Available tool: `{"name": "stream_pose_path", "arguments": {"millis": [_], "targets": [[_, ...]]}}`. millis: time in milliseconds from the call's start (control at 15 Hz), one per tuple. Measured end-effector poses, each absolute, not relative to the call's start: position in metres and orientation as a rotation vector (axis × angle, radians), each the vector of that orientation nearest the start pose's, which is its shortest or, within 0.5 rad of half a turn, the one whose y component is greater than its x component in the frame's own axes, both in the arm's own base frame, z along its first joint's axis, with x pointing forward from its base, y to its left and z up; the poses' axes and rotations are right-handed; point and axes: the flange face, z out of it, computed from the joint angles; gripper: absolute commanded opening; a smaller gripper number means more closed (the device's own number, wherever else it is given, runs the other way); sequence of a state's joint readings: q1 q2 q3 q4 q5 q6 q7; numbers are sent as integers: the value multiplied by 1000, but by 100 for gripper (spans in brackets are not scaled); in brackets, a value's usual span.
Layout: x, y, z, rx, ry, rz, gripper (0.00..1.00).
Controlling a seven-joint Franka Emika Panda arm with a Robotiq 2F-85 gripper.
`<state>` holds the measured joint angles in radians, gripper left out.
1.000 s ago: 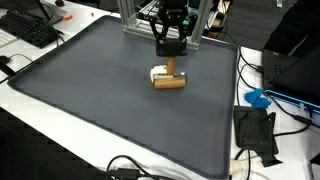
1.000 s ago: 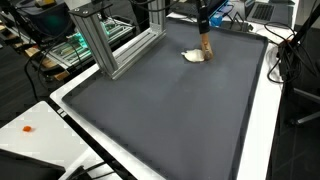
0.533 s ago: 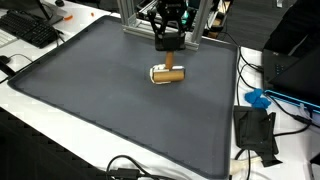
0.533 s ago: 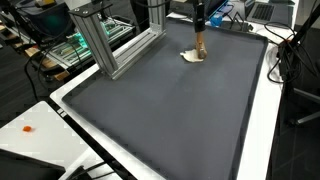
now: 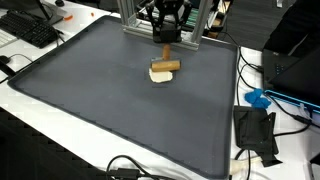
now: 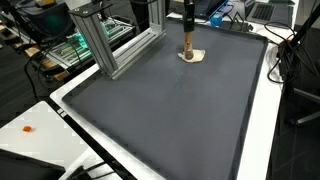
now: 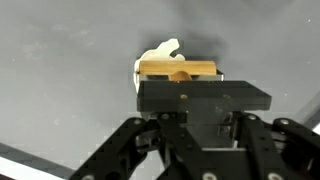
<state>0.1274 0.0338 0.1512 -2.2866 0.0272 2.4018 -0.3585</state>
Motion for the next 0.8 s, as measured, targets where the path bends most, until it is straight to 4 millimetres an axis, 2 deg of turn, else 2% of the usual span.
{"name": "stream_pose_path", "arguments": {"millis": [267,800], "targets": [[497,133,341,-2989,-937,-18,23],[498,122,342,-3029,-754,2,23]]}}
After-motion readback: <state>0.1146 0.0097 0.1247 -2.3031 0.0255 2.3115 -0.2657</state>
